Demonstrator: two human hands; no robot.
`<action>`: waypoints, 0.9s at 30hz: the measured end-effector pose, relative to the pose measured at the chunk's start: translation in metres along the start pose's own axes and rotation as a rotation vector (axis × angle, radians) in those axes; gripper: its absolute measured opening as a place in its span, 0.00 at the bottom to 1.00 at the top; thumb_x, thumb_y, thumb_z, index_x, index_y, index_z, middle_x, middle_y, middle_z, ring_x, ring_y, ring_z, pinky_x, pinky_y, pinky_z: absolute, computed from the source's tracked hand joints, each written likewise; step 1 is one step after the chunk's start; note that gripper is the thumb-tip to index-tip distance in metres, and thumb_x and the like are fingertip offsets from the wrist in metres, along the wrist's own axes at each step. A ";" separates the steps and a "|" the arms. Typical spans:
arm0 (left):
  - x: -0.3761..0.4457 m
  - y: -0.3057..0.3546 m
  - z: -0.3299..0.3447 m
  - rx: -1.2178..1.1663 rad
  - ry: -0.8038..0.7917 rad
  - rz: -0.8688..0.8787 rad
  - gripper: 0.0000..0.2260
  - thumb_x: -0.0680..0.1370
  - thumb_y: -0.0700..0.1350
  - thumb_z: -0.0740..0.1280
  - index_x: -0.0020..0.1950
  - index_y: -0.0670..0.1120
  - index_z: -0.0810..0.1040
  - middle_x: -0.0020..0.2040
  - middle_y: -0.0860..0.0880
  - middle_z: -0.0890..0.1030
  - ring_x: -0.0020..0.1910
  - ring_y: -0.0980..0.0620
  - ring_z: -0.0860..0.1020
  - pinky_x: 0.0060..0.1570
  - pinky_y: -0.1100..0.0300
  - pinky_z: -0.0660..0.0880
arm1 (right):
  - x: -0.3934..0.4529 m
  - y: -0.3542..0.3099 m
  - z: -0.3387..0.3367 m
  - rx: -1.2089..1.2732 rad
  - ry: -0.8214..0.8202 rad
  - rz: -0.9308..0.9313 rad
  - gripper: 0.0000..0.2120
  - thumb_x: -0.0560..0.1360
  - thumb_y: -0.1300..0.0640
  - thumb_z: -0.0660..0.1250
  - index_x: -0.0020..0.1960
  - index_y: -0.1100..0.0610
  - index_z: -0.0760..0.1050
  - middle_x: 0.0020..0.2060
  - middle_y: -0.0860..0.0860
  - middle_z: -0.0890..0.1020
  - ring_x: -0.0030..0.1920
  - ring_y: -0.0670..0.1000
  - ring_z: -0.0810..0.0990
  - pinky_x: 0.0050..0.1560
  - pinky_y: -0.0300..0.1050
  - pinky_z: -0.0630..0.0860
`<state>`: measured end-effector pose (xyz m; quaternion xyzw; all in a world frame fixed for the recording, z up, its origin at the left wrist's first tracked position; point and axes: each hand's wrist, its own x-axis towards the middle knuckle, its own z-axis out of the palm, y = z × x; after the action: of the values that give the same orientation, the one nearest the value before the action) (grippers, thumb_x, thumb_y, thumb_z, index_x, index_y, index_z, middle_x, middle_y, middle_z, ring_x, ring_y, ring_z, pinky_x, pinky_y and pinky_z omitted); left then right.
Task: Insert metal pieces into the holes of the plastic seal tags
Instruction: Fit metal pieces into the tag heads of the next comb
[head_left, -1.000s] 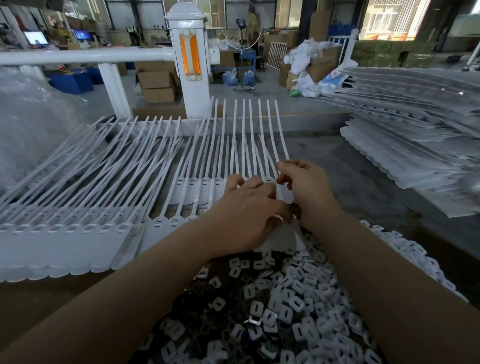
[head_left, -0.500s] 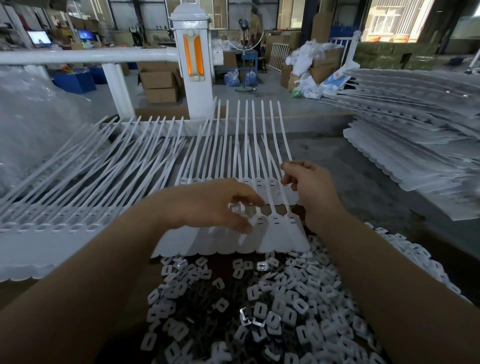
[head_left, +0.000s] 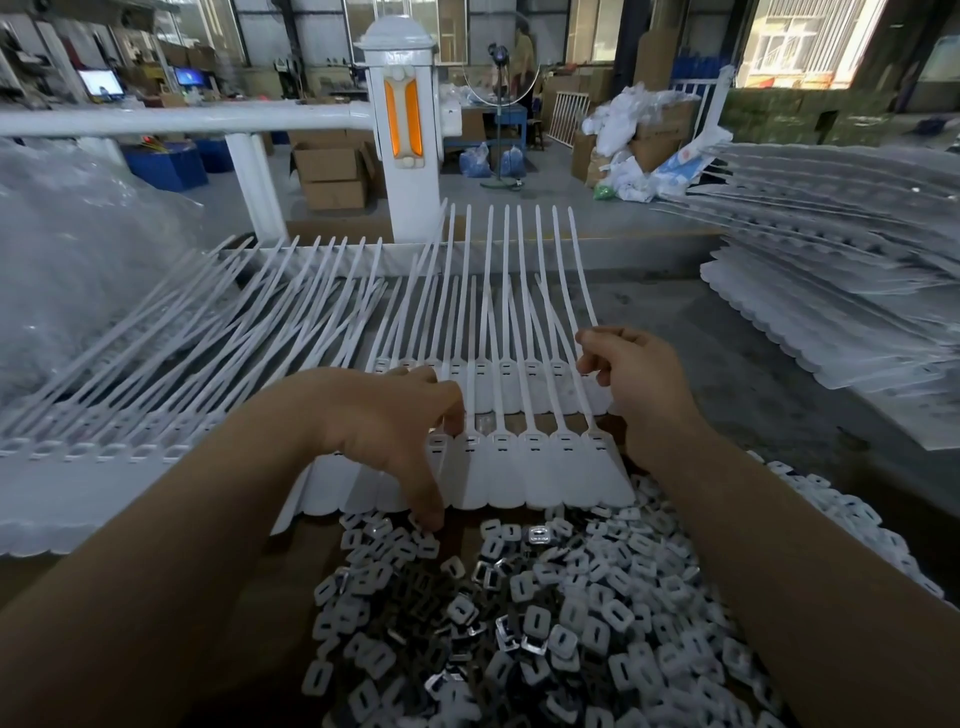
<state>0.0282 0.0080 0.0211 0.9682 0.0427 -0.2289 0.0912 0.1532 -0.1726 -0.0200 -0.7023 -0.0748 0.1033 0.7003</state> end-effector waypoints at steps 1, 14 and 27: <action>0.000 0.000 0.000 -0.010 -0.003 -0.003 0.40 0.61 0.61 0.80 0.67 0.56 0.65 0.52 0.63 0.64 0.51 0.61 0.66 0.44 0.64 0.69 | 0.000 0.000 0.000 0.004 0.002 -0.004 0.04 0.77 0.57 0.66 0.44 0.53 0.78 0.23 0.42 0.77 0.24 0.35 0.73 0.47 0.43 0.68; -0.022 0.014 -0.013 0.036 0.240 0.089 0.37 0.53 0.69 0.77 0.53 0.58 0.62 0.49 0.62 0.62 0.48 0.63 0.63 0.40 0.61 0.67 | 0.007 -0.006 -0.017 0.137 0.206 -0.017 0.11 0.77 0.61 0.64 0.47 0.70 0.77 0.34 0.55 0.76 0.31 0.48 0.73 0.36 0.41 0.73; 0.016 0.003 -0.001 0.092 0.547 0.048 0.37 0.56 0.63 0.73 0.58 0.55 0.61 0.52 0.54 0.60 0.55 0.53 0.60 0.54 0.54 0.58 | 0.005 -0.005 -0.009 0.235 0.185 0.015 0.10 0.78 0.58 0.64 0.51 0.62 0.80 0.50 0.63 0.83 0.40 0.56 0.82 0.43 0.50 0.80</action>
<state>0.0435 0.0062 0.0147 0.9979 0.0325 0.0413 0.0378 0.1602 -0.1804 -0.0153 -0.6227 0.0081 0.0514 0.7807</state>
